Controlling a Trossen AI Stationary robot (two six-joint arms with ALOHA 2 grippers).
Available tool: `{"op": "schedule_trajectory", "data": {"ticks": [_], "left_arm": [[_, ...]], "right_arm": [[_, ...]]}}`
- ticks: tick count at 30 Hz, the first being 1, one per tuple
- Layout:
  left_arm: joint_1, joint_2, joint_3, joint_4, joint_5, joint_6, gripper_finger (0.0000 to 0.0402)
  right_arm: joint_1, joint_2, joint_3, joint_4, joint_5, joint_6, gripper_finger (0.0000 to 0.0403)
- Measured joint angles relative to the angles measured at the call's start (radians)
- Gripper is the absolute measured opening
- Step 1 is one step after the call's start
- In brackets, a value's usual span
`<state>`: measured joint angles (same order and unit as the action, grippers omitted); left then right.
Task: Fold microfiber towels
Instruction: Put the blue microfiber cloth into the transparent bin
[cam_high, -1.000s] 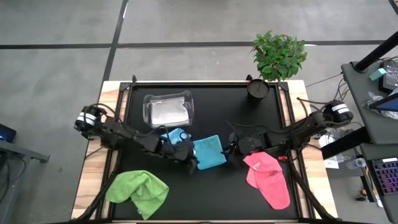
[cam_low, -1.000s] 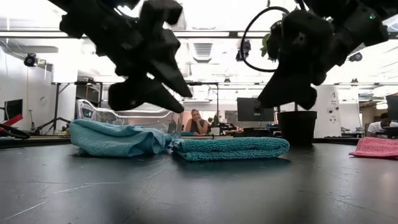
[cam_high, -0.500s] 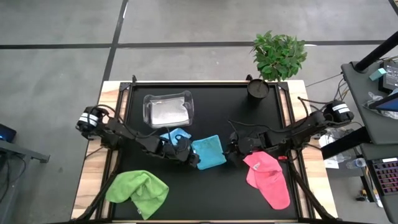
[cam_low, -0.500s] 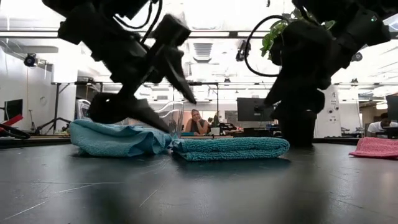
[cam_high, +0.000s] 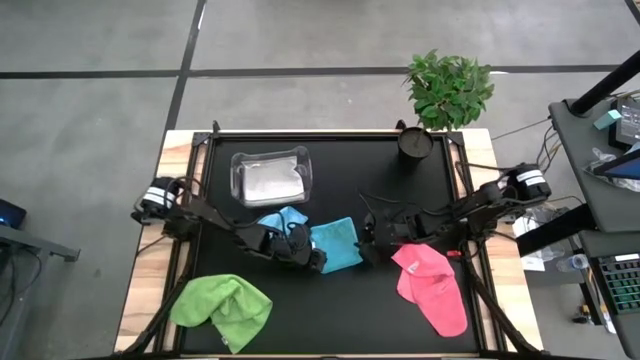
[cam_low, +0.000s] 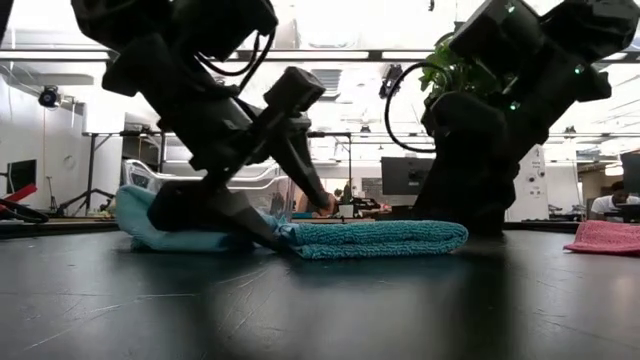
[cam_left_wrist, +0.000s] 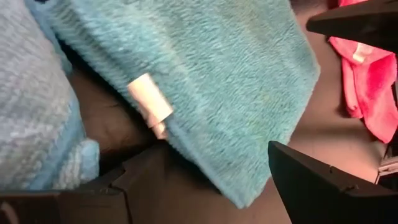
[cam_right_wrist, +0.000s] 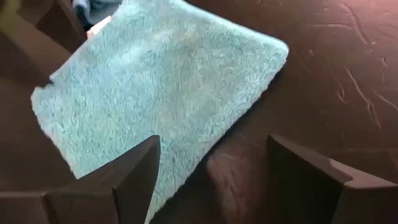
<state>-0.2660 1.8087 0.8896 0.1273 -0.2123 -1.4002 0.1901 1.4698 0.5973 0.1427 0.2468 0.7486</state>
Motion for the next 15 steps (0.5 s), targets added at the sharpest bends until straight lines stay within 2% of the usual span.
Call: {"op": "schedule_trajectory", "data": {"ticks": [8,15], "left_arm": [[0.003,0.011,0.016,0.002,-0.043,0.02,0.0257],[0.005,0.012,0.016,-0.002,-0.065,0.021,0.0257]], "right_arm": [[-0.019,0.02,-0.001,0.028,0.0,0.0,0.0279],[-0.019,0.092,0.004,0.118,-0.018,0.0,0.0281]]}}
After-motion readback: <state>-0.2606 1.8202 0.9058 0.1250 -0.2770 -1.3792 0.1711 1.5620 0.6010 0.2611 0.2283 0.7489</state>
